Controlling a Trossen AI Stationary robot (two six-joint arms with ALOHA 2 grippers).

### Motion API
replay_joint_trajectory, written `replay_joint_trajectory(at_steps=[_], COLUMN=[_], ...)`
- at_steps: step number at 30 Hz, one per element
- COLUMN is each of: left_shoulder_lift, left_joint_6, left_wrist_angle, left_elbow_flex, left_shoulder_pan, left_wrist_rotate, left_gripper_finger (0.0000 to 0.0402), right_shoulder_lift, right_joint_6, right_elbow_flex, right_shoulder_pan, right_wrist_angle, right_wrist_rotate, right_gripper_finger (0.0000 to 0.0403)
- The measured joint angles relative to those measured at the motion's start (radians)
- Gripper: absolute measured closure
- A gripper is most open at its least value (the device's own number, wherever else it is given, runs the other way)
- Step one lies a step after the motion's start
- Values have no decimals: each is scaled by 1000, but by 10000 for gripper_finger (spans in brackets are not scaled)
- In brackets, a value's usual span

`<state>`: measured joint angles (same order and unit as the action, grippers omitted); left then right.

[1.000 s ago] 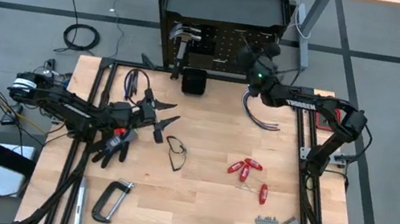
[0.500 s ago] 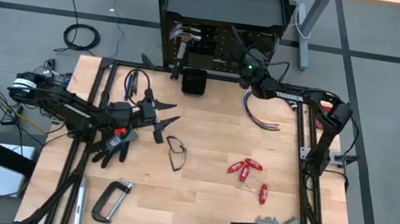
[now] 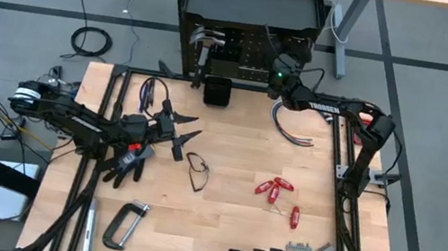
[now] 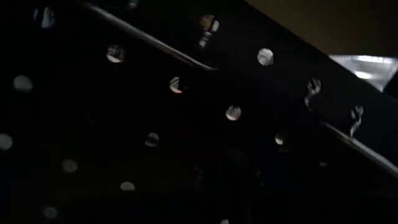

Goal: Hang tools onto peg board
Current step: Hang the safety goggles on the peg board

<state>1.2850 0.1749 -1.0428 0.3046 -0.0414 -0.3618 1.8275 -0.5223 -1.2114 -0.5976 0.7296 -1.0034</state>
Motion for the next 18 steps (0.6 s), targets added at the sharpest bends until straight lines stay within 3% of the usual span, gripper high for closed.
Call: replay_joint_trajectory(at_steps=[7,18], left_shoulder_lift=[0,0], left_joint_6=[0,-4], left_wrist_angle=[2,3], left_elbow_flex=[0,0], left_shoulder_pan=[0,0], left_wrist_rotate=[0,0], left_gripper_finger=[204,204], right_shoulder_lift=[0,-32], right_joint_6=[51,48], right_elbow_flex=[1,2], right_shoulder_pan=[-1,1], right_wrist_angle=[-14,-58], right_wrist_rotate=[-130,-232], right_gripper_finger=[392,393])
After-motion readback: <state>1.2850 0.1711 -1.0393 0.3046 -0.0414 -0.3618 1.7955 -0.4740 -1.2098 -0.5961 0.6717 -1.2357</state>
